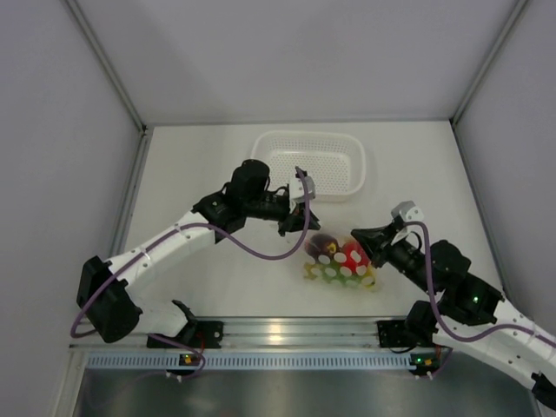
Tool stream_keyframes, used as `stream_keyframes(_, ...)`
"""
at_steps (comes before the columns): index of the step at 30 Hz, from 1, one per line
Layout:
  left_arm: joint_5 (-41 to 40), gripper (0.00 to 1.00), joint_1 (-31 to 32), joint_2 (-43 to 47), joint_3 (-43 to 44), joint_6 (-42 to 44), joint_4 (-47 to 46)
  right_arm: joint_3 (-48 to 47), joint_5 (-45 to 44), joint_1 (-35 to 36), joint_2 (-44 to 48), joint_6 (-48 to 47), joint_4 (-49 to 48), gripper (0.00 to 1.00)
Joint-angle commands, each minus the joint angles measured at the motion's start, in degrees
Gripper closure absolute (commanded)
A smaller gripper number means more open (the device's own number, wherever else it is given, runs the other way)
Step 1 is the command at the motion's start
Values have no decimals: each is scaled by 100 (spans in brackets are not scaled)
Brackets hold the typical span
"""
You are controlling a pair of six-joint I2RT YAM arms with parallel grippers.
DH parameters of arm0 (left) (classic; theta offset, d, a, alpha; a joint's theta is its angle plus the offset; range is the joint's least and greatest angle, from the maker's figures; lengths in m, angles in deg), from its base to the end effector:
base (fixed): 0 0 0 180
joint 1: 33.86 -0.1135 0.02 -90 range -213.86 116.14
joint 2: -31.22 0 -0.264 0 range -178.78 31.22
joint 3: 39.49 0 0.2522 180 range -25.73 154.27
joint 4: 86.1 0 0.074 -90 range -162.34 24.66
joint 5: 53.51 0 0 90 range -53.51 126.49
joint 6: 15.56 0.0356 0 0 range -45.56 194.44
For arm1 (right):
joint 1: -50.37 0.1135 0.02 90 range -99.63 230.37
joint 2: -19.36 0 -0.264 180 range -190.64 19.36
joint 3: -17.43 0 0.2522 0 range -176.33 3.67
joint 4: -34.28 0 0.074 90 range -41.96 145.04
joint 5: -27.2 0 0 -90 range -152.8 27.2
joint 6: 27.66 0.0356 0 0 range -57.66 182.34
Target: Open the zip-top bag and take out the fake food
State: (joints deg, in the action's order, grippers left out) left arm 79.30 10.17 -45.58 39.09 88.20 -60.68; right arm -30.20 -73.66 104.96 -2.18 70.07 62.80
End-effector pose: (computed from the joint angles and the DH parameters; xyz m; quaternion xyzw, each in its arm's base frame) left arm 0.2014 -0.2283 0.3382 0.5514 0.5857 -0.4279 0.4121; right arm 0.0691 0.0856 0.3167 -0.2257 0.6855 0.2980 0.6248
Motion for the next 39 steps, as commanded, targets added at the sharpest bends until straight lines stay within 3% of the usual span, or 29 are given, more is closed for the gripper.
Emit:
stream_keyframes(1, -176, 100, -298, 24, -74, 49, 126, -480, -1014, -71, 220, 203, -53, 100)
stream_keyframes(7, -343, 100, -702, 121, -478, -84, 126, -665, -1692, -71, 291, 300, 273, 100)
stream_keyframes(12, -18, 100, -1221, 94, -742, -277, 73, -516, -1964, -80, 545, 405, 97, 100)
stream_keyframes(23, 491, 100, -1872, 85, -1243, -497, -252, -313, -2132, -71, 502, 440, -79, 100)
stream_keyframes(27, 658, 100, -1977, 340, -1436, -575, -427, -243, -1799, -71, 493, 423, -167, 100)
stream_keyframes(28, 754, 89, -1969, 384, -1411, -620, -463, -217, -1632, -71, 493, 362, -210, 100)
stream_keyframes(30, 1096, 53, -1969, 393, -1236, -707, -463, -217, -1184, -62, 467, 274, -220, 100)
stream_keyframes(32, 1107, 29, -1898, 376, -1086, -769, -472, -182, -676, -71, 466, 186, -246, 100)
stream_keyframes(34, 1002, 23, -1767, 393, -832, -787, -472, -173, -419, -62, 458, 133, -255, 100)
stream_keyframes(39, 756, 24, -1416, 437, -339, -691, -735, -216, 30, -71, 282, 54, -220, 100)
